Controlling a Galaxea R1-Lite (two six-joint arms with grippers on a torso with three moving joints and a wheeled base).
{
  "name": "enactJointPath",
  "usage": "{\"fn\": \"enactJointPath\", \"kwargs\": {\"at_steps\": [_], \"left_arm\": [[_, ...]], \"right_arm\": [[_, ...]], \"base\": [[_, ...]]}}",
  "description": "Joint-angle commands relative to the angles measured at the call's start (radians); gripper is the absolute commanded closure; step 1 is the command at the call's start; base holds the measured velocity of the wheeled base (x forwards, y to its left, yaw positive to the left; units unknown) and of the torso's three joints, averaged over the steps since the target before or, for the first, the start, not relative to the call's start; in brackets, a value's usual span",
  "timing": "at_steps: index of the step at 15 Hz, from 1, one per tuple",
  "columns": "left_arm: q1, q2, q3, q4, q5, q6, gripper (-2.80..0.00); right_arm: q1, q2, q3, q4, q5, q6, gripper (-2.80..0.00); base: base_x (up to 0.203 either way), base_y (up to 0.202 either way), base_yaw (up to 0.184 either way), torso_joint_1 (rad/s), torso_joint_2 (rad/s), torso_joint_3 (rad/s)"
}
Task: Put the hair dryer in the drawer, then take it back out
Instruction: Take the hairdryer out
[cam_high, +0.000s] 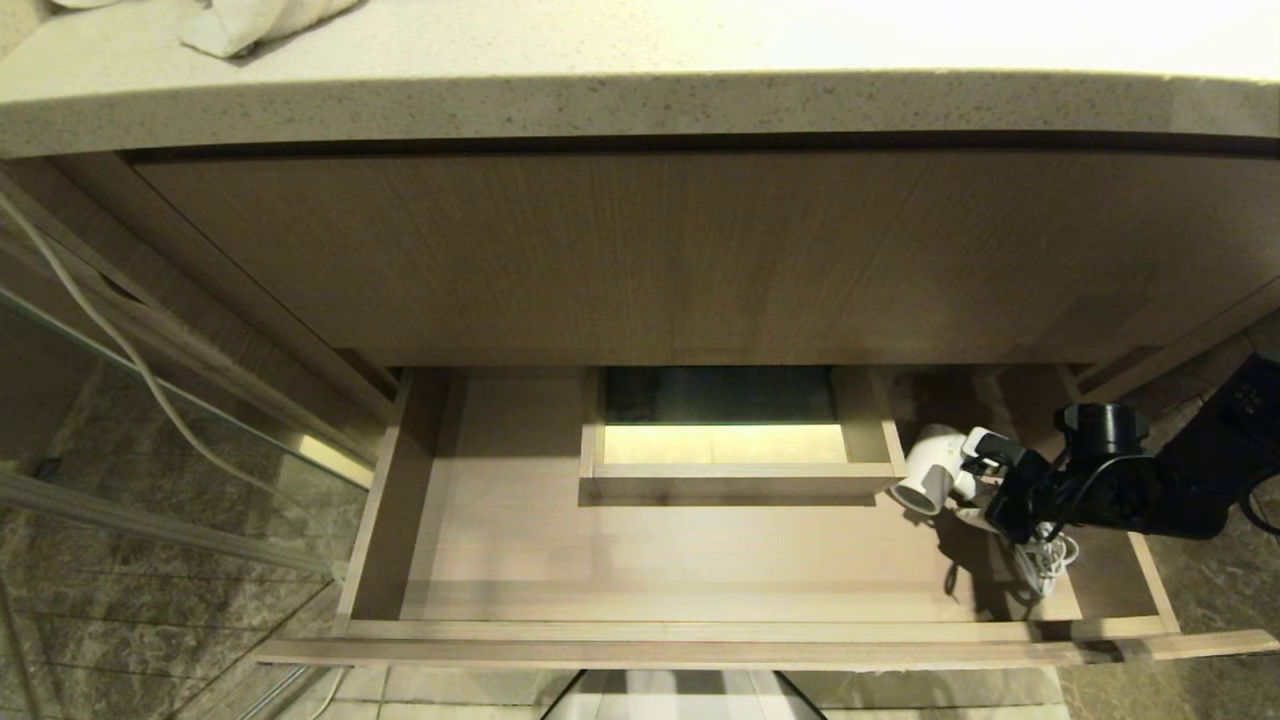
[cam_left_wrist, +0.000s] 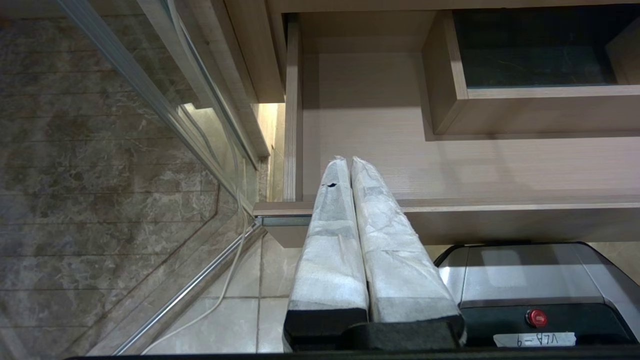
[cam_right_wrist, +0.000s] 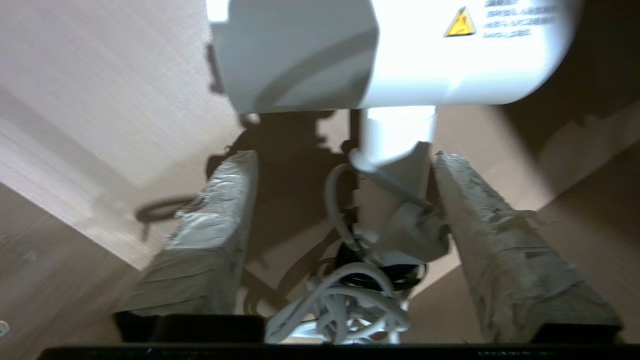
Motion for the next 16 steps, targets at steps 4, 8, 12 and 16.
{"fn": "enactJointPath", "kwargs": {"at_steps": [4,8,12,16], "left_arm": [[0.0,0.0,0.0,0.0,0.0,0.0,0.0],[0.0,-0.002,0.0,0.0,0.0,0.0,0.0],[0.0,-0.002,0.0,0.0,0.0,0.0,0.0],[0.0,-0.001,0.0,0.0,0.0,0.0,0.0]], "right_arm": [[-0.002,0.062,-0.039,-0.055,0.003,-0.007,-2.8],[-0.005,0.109,-0.115,-0.072,0.003,0.001,-2.8],[-0.008,0.16,-0.133,-0.107,0.002,0.003,-2.8],[-0.017,0.19,-0.148,-0.103,0.001,0.004,-2.8]], "base": [[0.0,0.0,0.0,0.0,0.0,0.0],[0.0,0.0,0.0,0.0,0.0,0.0],[0.0,0.0,0.0,0.0,0.0,0.0],[0.0,0.0,0.0,0.0,0.0,0.0]]}}
